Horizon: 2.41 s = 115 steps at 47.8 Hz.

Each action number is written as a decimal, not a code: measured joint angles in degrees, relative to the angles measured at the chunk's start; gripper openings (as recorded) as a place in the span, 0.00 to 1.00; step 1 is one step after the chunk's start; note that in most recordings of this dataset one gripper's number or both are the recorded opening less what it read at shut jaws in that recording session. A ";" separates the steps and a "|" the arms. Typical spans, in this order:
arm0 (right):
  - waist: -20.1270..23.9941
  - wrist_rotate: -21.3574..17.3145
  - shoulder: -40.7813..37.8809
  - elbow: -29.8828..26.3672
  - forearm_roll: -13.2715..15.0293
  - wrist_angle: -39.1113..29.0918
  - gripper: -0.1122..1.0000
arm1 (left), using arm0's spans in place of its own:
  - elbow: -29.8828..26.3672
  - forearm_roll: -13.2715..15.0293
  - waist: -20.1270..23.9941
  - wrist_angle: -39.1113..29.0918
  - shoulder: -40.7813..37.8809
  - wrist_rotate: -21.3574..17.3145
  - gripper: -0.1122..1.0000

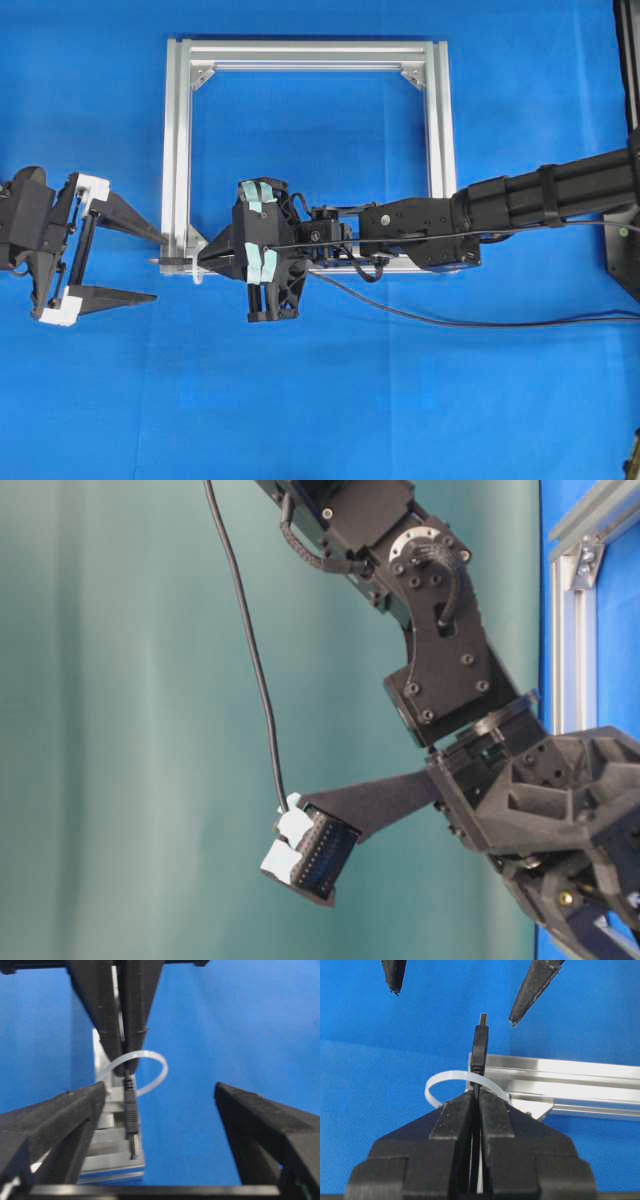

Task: Insert the wire through the string loop located on the left side.
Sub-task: 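Close the left gripper on the plug protruding through the loop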

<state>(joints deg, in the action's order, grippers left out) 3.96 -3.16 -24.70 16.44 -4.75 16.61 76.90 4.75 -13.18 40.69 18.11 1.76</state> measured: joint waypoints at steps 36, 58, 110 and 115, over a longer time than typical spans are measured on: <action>-0.09 0.00 0.00 0.00 0.00 0.00 0.11 | -2.46 0.09 0.97 -1.41 -8.44 0.00 0.91; -0.09 0.00 0.00 0.00 0.00 0.00 0.11 | -2.55 0.00 0.97 -1.41 -8.44 0.00 0.91; -0.09 0.00 0.00 0.00 0.00 0.00 0.11 | -2.90 0.00 1.58 -1.32 -8.44 0.09 0.82; -0.09 0.00 0.00 0.00 0.00 0.00 0.10 | -4.04 0.09 1.85 -1.32 -8.70 0.00 0.57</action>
<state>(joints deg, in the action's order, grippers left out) 3.87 -3.16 -24.70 16.44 -4.75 16.61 72.86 4.83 -11.34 39.38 9.40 1.76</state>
